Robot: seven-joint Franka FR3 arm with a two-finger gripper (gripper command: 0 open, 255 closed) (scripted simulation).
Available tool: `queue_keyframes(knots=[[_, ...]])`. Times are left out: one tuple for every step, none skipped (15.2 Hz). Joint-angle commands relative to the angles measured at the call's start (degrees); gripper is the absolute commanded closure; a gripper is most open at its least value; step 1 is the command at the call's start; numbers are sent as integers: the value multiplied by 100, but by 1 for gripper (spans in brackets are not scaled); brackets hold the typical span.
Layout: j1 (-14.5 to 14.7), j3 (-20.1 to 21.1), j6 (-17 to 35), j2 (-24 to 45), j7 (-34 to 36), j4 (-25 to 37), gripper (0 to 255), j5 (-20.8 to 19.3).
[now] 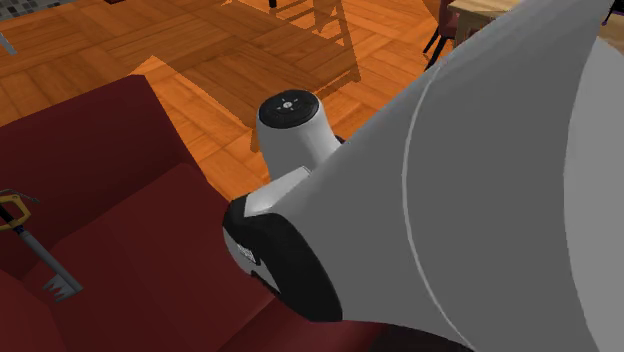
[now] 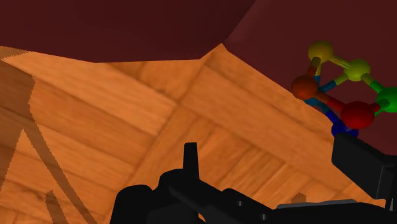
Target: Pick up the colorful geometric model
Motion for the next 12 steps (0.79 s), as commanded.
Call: queue_keyframes(knots=[[-44, 135, 325, 508, 500, 144, 0, -456], [-41, 158, 447, 765, 776, 244, 0, -739], [-13, 152, 555, 1024, 1064, 356, 0, -1042], [46, 113, 649, 1281, 1356, 478, 0, -1350], [133, 47, 731, 1535, 1641, 610, 0, -1650], [252, -47, 804, 1784, 1910, 751, 0, -1929], [379, -148, 868, 2028, 2163, 899, 0, -2186], [535, -272, 930, 2265, 2388, 1052, 0, -2406], [690, -392, 988, 2498, 2593, 1211, 0, -2601], [840, -504, 1040, 2727, 2781, 1375, 0, -2773], [996, -620, 1091, 2951, 2945, 1543, 0, -2915], [1144, -725, 1137, 3173, 3094, 1716, 0, -3037]])
